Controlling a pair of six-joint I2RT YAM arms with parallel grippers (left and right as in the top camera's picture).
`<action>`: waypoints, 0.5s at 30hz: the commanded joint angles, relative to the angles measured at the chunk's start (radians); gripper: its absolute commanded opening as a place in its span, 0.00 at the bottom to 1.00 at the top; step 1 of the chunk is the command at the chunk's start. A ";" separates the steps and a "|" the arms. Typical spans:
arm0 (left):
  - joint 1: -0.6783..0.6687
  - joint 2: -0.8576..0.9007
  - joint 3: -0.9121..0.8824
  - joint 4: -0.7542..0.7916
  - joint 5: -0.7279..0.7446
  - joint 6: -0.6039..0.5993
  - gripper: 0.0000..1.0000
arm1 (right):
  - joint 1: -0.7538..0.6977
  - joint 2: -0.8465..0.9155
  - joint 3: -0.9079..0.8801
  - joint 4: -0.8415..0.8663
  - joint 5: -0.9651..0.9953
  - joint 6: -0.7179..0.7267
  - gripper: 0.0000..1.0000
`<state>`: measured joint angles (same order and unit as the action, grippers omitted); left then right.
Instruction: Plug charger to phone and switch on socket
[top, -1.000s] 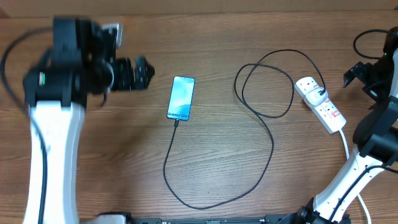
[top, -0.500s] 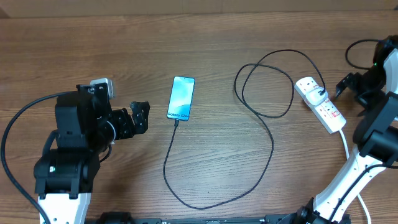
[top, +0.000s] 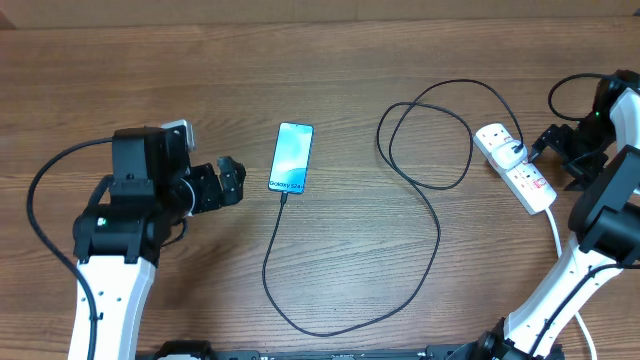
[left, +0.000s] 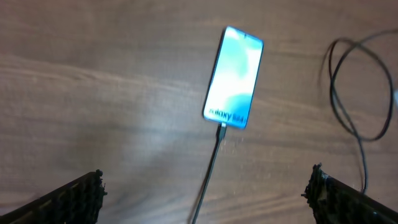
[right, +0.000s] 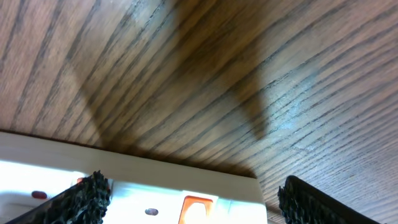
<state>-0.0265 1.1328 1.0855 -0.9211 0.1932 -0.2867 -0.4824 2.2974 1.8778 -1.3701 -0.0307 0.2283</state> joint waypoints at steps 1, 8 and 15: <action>-0.006 -0.012 -0.003 -0.002 0.060 -0.013 1.00 | 0.011 0.003 -0.021 -0.011 -0.072 -0.044 0.89; -0.006 -0.142 -0.003 0.010 0.069 0.079 1.00 | 0.011 0.003 -0.021 -0.041 -0.077 -0.048 0.89; -0.006 -0.273 -0.003 0.002 -0.011 0.107 1.00 | 0.011 0.003 -0.021 -0.068 -0.076 -0.047 0.90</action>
<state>-0.0265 0.8852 1.0851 -0.9173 0.2306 -0.2165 -0.4835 2.2974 1.8751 -1.4387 -0.0975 0.1951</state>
